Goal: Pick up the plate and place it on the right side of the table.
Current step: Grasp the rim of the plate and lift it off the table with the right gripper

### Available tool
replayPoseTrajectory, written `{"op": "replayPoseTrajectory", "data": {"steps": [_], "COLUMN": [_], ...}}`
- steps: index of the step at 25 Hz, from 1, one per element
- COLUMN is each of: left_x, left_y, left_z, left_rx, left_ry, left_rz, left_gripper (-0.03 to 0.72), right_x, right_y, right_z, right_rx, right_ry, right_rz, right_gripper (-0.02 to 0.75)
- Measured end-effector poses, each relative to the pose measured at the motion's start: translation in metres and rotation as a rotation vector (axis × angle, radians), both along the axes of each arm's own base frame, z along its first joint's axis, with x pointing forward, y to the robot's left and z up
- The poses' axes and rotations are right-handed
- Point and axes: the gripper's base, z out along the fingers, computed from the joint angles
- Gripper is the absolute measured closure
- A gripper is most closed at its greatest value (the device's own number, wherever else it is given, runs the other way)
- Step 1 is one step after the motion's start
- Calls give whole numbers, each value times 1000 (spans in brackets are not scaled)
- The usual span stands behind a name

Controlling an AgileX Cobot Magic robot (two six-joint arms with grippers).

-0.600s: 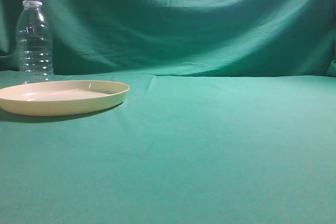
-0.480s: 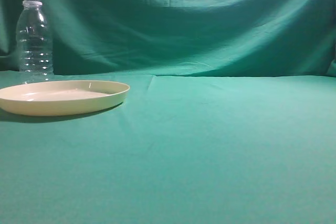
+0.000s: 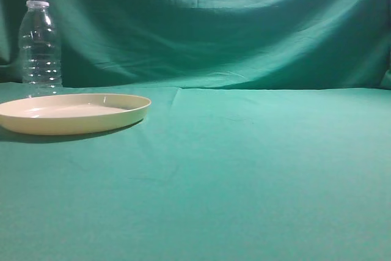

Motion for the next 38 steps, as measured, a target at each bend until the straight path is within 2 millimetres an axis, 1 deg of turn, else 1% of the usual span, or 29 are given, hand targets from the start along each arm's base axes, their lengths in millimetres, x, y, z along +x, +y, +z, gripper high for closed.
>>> {"op": "replayPoseTrajectory", "data": {"steps": [5, 6, 8, 9, 10, 11, 14, 16, 19, 20, 21, 23, 25, 26, 28, 30, 33, 38], "left_x": [0, 0, 0, 0, 0, 0, 0, 0, 0, 0, 0, 0, 0, 0, 0, 0, 0, 0], "left_y": [0, 0, 0, 0, 0, 0, 0, 0, 0, 0, 0, 0, 0, 0, 0, 0, 0, 0], "left_z": [0, 0, 0, 0, 0, 0, 0, 0, 0, 0, 0, 0, 0, 0, 0, 0, 0, 0], "left_rx": [0, 0, 0, 0, 0, 0, 0, 0, 0, 0, 0, 0, 0, 0, 0, 0, 0, 0], "left_ry": [0, 0, 0, 0, 0, 0, 0, 0, 0, 0, 0, 0, 0, 0, 0, 0, 0, 0], "left_rz": [0, 0, 0, 0, 0, 0, 0, 0, 0, 0, 0, 0, 0, 0, 0, 0, 0, 0], "left_gripper": [688, 688, 688, 688, 688, 688, 688, 688, 688, 688, 688, 688, 688, 688, 688, 688, 688, 688], "right_x": [0, 1, 3, 3, 4, 5, 2, 0, -2, -3, -5, -1, 6, 12, 23, 36, 50, 59], "right_y": [0, 0, 1, 1, 2, 3, 4, 5, 4, 4, 3, 3, 2, 2, 2, 3, 3, 9], "right_z": [1, 3, 11, 11, 15, 28, 51, 56, 70, 79, 92, 109, 122, 121, 128, 130, 126, 123], "right_rx": [0, 5, 16, 16, 20, 47, 118, 137, 145, 144, 143, 141, 154, 166, 180, 183, 182, 253], "right_ry": [-15, -30, -120, -120, -171, -312, -563, -627, -566, -545, -519, -411, -259, -140, 8, 123, 223, 280], "right_rz": [1, 3, 12, 12, 17, 27, 45, 52, 41, 36, 30, 15, -6, -20, -39, -52, -63, -36], "right_gripper": [690, 690, 690, 690, 690, 690, 690, 690, 690, 690, 690, 690, 690, 690, 690, 690, 690, 690]}}
